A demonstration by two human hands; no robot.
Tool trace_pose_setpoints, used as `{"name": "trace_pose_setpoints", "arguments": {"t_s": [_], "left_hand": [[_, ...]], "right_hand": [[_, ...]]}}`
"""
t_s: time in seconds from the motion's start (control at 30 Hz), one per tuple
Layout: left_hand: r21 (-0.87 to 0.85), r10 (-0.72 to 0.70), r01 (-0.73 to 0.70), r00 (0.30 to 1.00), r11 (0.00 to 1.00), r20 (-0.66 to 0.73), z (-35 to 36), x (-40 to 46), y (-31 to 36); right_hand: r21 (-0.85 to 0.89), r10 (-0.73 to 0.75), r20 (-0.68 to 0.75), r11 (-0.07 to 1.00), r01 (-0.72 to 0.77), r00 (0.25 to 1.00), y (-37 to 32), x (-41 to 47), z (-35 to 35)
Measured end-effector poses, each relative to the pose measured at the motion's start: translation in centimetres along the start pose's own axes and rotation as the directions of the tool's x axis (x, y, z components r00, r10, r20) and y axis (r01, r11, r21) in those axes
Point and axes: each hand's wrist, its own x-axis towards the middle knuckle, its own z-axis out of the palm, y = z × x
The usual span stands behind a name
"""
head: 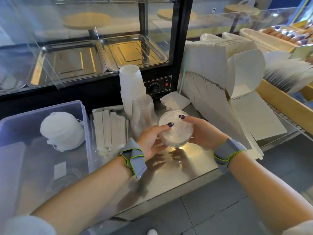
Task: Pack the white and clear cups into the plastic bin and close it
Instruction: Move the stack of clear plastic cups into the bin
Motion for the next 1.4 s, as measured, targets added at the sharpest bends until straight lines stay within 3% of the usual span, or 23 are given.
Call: {"name": "trace_pose_setpoints", "arguments": {"t_s": [0.17, 0.37, 0.57, 0.83, 1.0, 1.13, 1.27, 1.4], "left_hand": [[0.055, 0.062, -0.065, 0.996, 0.996, 0.061, -3.3, -3.2, 2.5], [0.091, 0.176, -0.175, 0.984, 0.980, -0.005, -10.4, -8.2, 5.3], [0.034, 0.226, -0.223, 0.956, 0.974, -0.189, -16.6, -12.7, 5.9], [-0.028, 0.141, -0.162, 0.918, 0.986, -0.371, -22.5, -15.9, 4.5], [-0.112, 0.013, -0.065, 0.910, 0.992, -0.415, -24.6, -15.2, 2.7], [-0.186, -0.049, -0.023, 0.927, 0.982, -0.372, -24.8, -14.2, 1.9], [-0.186, -0.095, 0.024, 0.918, 0.982, -0.384, -24.8, -13.9, 1.4], [-0.147, -0.093, 0.031, 0.893, 0.989, -0.441, -25.0, -13.2, 0.8]], "right_hand": [[-0.065, -0.066, 0.103, 0.995, 0.073, 0.993, -1.2, -2.0, 3.0], [-0.070, -0.123, 0.329, 0.986, 0.154, 0.936, -2.2, -2.8, 10.7], [-0.163, -0.041, 0.440, 0.979, 0.125, 0.897, -1.8, -1.5, 19.3], [-0.302, 0.113, 0.566, 0.950, 0.077, 0.817, -0.4, -0.6, 27.1], [-0.433, 0.261, 0.563, 0.901, 0.011, 0.784, 1.4, 0.2, 29.8], [-0.634, 0.330, 0.393, 0.773, -0.007, 0.858, 2.6, 1.1, 30.8], [-0.696, 0.402, 0.332, 0.715, -0.066, 0.854, 4.0, 1.0, 31.8], [-0.658, 0.456, 0.318, 0.737, -0.153, 0.831, 5.1, 1.0, 32.3]]}}
